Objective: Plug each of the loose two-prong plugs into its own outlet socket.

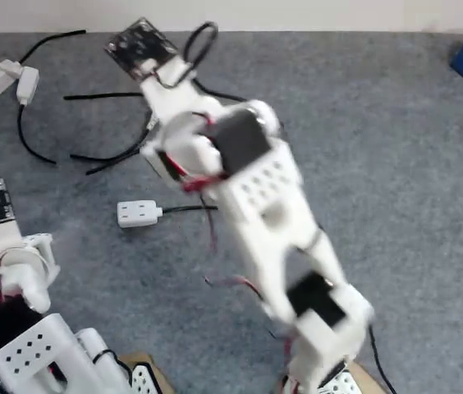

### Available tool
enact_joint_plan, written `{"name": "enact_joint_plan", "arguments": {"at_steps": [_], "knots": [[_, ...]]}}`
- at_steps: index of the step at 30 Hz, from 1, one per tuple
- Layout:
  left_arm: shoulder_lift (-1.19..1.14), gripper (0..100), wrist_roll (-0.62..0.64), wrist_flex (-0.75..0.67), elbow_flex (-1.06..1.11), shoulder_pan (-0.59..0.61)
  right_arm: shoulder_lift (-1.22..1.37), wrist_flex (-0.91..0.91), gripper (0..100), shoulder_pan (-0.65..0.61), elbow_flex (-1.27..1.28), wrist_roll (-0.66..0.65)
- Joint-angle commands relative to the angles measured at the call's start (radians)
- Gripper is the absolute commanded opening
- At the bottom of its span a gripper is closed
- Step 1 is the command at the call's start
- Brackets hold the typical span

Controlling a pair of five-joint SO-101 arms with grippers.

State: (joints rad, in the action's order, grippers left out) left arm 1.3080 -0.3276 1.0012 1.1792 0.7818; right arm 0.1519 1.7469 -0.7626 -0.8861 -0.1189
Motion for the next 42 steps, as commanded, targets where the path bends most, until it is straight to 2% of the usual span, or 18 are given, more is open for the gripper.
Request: {"name": "enact_joint_plan", "arguments": {"at_steps": [1, 4, 9, 12, 15, 19, 24, 33, 42], "knots": [[-0.005, 46, 0.014, 0.097, -0.074, -0.085, -0.363, 0.008, 0.8, 0.007, 0.328, 0.012], [-0.005, 46, 0.068, 0.219, -0.163, -0.174, -0.588, -0.120, 0.8, 0.012, 0.704, 0.015], [-0.042, 46, 0.144, 0.446, -0.381, -0.361, -0.955, -0.460, 0.8, -0.002, 1.354, -0.018], [-0.170, 46, 0.147, 0.555, -0.504, -0.460, -1.106, -0.659, 0.8, -0.004, 1.606, -0.037], [-0.306, 46, 0.143, 0.606, -0.588, -0.526, -1.138, -0.845, 0.8, -0.004, 1.774, -0.044], [-0.427, 46, 0.107, 0.609, -0.648, -0.558, -1.093, -0.978, 0.8, -0.015, 1.837, -0.044], [-0.503, 46, 0.103, 0.605, -0.710, -0.558, -1.073, -1.032, 0.8, -0.081, 1.837, -0.044], [-0.618, 46, 0.103, 0.546, -0.728, -0.558, -1.076, -0.980, 0.8, -0.168, 1.833, -0.037], [-0.682, 46, 0.103, 0.516, -0.725, -0.559, -1.075, -0.828, 0.8, -0.173, 1.601, -0.037]]}}
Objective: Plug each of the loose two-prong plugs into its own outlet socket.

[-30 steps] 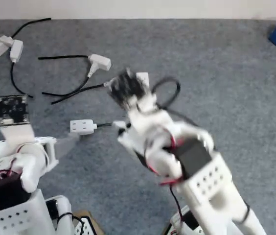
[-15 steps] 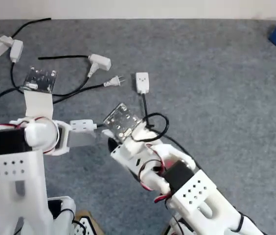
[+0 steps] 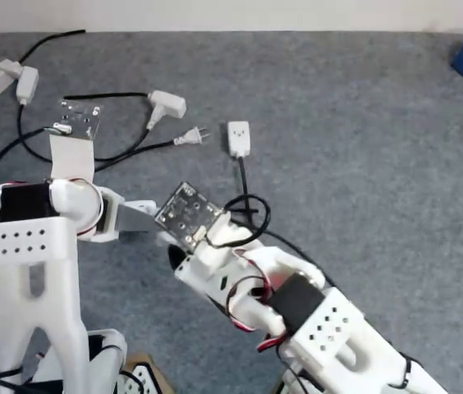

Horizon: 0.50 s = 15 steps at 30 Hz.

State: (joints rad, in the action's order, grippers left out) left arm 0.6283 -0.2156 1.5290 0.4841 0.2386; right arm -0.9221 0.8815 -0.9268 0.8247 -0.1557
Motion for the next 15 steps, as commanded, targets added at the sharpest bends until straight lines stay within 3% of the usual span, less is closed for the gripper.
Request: {"name": "enact_joint_plan", "arguments": {"at_steps": [1, 15], "knots": [[-0.001, 46, -0.009, -0.011, -0.030, -0.016, -0.001, 0.045, 0.8, -0.008, -0.125, 0.000], [-0.001, 46, -0.008, -0.009, -0.028, -0.018, 0.010, 0.042, 0.8, -0.007, -0.148, 0.020]]}}
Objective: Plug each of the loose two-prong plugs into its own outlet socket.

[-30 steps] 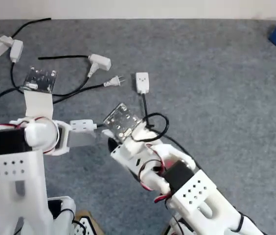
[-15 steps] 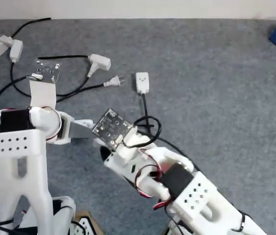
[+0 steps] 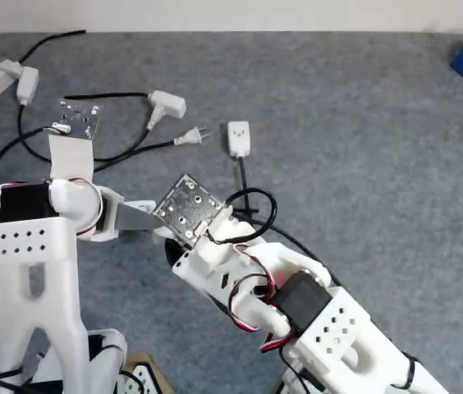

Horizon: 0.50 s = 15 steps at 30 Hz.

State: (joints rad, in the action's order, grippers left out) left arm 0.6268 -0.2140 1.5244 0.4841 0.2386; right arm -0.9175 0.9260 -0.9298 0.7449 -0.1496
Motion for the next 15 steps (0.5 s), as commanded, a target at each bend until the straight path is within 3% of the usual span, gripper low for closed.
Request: {"name": "enact_joint_plan", "arguments": {"at_steps": [1, 15], "knots": [[0.001, 46, -0.009, -0.005, -0.028, -0.018, 0.005, -0.002, 0.8, -0.002, -0.068, 0.012], [0.001, 46, -0.006, -0.012, 0.035, -0.073, 0.005, 0.002, 0.8, 0.002, -0.068, 0.011]]}}
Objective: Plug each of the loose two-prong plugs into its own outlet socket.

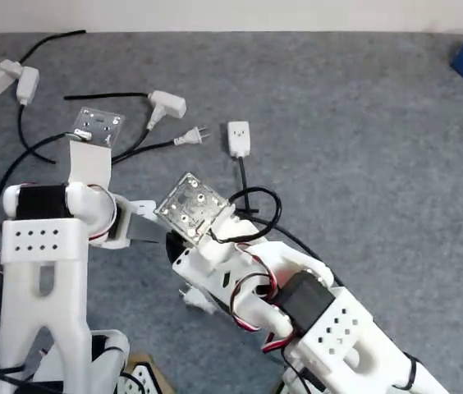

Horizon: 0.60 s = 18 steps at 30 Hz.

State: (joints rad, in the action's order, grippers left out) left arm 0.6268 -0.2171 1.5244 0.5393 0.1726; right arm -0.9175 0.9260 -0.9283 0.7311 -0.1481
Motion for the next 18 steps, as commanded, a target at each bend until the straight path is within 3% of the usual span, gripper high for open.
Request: {"name": "enact_joint_plan", "arguments": {"at_steps": [1, 6, 10, 14, 18], "knots": [[-0.001, 46, -0.003, -0.012, -0.028, -0.002, 0.005, 0.005, 0.8, 0.001, -0.053, 0.009], [-0.007, 46, -0.014, -0.014, -0.102, 0.143, 0.007, 0.084, 0.8, 0.013, 0.079, 0.006], [-0.008, 46, -0.037, -0.015, -0.133, 0.237, 0.005, -0.027, 0.8, -0.016, 0.380, 0.005], [-0.010, 46, -0.008, -0.021, -0.130, 0.236, 0.008, -0.001, 0.8, -0.140, 0.403, 0.000], [-0.039, 46, -0.018, -0.021, -0.120, 0.291, 0.053, 0.033, 0.8, -0.150, 0.398, -0.032]]}}
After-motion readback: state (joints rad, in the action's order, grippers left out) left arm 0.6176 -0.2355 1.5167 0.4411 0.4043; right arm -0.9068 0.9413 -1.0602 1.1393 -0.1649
